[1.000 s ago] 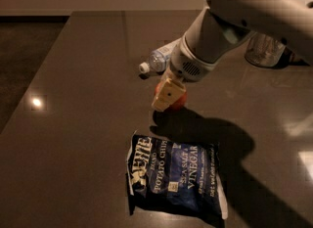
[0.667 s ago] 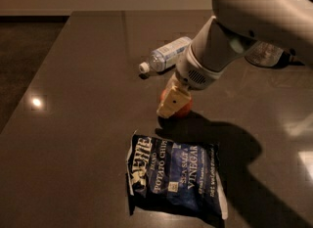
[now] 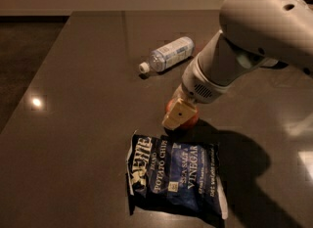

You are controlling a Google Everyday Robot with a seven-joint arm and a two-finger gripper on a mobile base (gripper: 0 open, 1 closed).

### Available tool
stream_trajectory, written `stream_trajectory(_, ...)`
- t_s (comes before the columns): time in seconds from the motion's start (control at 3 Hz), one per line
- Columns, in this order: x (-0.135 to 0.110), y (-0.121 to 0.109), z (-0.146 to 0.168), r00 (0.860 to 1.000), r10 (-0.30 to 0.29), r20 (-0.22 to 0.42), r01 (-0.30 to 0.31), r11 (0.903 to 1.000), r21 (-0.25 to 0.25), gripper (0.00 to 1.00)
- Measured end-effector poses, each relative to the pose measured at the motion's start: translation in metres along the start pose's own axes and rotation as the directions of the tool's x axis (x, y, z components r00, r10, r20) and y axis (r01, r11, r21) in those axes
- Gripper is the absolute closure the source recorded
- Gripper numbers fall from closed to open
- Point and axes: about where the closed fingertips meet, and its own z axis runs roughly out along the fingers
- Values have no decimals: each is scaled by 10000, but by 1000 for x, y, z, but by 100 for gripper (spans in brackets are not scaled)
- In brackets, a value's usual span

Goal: Move apple near blue chip bag

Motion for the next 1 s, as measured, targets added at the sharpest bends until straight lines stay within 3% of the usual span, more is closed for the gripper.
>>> stream_trajectory(1.0, 8, 7, -6, 9996, 261, 55, -261, 9997, -15, 12)
